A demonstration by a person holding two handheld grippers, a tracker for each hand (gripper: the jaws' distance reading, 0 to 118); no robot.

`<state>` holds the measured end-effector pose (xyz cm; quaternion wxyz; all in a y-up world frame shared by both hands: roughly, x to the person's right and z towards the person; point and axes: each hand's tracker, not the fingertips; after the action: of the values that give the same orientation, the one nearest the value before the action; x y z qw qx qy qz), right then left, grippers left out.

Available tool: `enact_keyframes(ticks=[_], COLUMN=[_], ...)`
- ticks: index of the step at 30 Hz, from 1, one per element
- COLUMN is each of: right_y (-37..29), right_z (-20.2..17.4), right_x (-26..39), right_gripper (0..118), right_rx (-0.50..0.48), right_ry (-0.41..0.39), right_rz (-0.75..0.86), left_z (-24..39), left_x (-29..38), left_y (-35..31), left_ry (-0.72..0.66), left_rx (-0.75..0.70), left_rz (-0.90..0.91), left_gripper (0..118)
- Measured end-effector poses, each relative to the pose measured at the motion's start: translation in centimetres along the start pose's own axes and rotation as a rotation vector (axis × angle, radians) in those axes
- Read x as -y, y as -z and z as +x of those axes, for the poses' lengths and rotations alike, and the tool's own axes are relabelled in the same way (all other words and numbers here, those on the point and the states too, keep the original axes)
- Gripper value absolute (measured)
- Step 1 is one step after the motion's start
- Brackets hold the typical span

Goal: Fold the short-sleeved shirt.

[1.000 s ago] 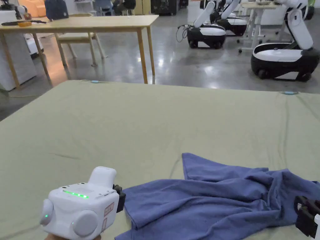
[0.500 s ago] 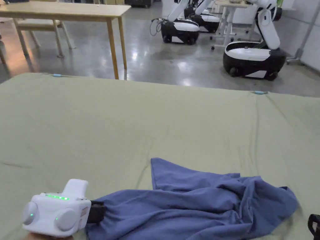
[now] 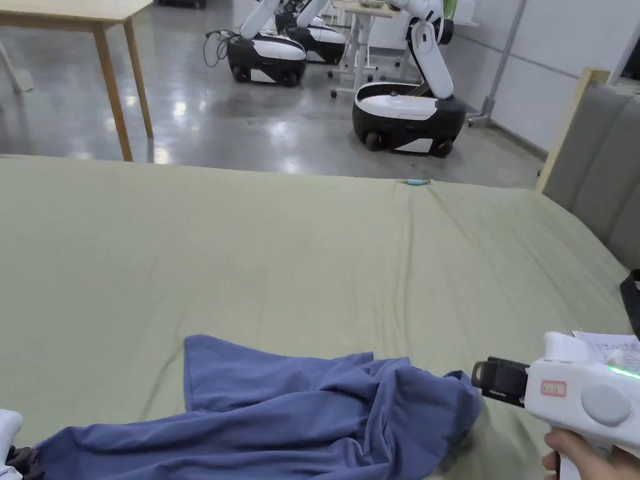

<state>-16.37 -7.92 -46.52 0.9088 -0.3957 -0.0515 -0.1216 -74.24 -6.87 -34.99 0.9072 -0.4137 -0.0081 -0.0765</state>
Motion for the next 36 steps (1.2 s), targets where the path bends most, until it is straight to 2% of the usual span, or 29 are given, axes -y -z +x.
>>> enact_keyframes(ticks=[3, 6, 7, 10, 11, 12, 15, 19, 22, 28, 33, 36], right_y=[1.5, 2.8, 3.1, 4.0, 4.1, 4.3, 3.0, -1.4, -5.4, -13.7, -19.7, -22.6], right_z=[-0.7, -1.6, -1.8, -2.6, -2.8, -2.9, -2.6, -2.7, -4.0, -8.0, -9.4, -10.1], right_x=[-1.9, -1.7, -1.4, 0.2, 0.6, 0.8, 0.2, -2.6, -5.2, -10.2, -15.5, -19.0], right_gripper=[107, 103, 94, 34, 10, 3, 3, 3, 3, 3, 3, 3], right_rx=[-0.026, -0.021, -0.020, 0.000, 0.004, 0.013, -0.035, -0.068, -0.092, -0.063, -0.091, -0.058], right_ry=[0.082, 0.100, 0.095, 0.063, 0.057, 0.043, 0.084, 0.084, 0.003, -0.202, -0.161, -0.179], right_rz=[-0.017, -0.106, -0.144, -0.269, -0.295, -0.326, -0.263, -0.093, 0.019, 0.282, 0.394, 0.491], left_z=[-0.4, -0.4, -0.8, -0.5, -0.8, -0.8, -1.4, -3.4, -4.5, -6.3, -9.5, -10.9], left_x=[-0.1, 0.0, 0.0, -0.2, -0.4, -0.7, -1.7, -4.2, -7.2, -13.8, -19.6, -23.3], left_y=[0.4, 0.5, 1.0, 1.1, 1.5, 1.8, 2.6, 1.3, -1.0, -7.2, -11.9, -13.7], left_ry=[-0.010, -0.011, -0.012, 0.004, 0.006, 0.010, 0.029, -0.020, -0.043, -0.032, -0.132, -0.130], left_rx=[0.000, -0.014, -0.011, -0.013, -0.008, 0.000, 0.003, 0.024, 0.007, -0.051, -0.015, -0.046], left_rz=[-0.012, -0.022, -0.026, -0.034, -0.039, -0.044, -0.057, 0.008, 0.101, 0.286, 0.433, 0.515], left_gripper=[1, 1, 2, 2, 2, 2, 2, 1, 1, 1, 1, 1])
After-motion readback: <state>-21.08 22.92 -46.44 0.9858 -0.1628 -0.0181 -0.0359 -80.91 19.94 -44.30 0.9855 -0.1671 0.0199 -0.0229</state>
